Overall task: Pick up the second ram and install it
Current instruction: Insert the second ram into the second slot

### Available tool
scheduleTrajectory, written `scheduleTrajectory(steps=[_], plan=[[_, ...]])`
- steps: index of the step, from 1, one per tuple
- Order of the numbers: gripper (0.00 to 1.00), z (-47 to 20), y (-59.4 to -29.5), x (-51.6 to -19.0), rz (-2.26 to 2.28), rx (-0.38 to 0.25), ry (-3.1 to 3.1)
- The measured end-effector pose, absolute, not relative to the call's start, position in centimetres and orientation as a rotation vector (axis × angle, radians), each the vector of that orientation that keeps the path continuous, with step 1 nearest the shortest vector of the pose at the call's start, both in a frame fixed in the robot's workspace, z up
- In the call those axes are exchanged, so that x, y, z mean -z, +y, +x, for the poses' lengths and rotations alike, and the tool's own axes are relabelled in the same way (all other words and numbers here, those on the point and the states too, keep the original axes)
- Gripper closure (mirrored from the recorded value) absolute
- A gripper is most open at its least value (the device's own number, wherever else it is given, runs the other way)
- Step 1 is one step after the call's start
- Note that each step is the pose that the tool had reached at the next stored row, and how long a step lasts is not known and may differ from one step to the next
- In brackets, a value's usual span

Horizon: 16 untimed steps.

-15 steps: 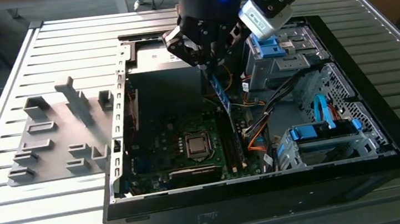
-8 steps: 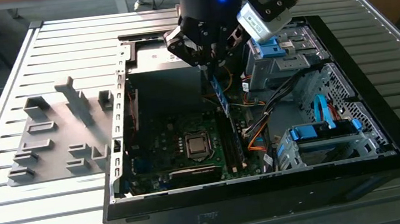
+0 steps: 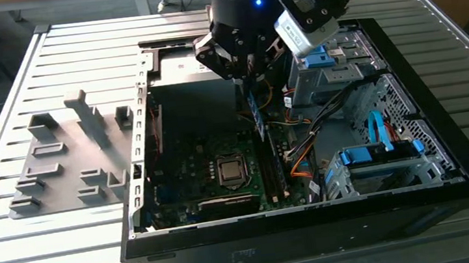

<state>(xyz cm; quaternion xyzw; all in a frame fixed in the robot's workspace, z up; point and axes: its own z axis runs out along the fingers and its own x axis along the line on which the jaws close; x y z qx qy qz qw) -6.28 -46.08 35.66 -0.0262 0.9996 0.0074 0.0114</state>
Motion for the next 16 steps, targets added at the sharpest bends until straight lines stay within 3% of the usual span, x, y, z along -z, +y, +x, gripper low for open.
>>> scheduleTrajectory(steps=[16], plan=[[0.86, -5.2, -46.1, -34.0, 0.0, -0.022, 3.12]])
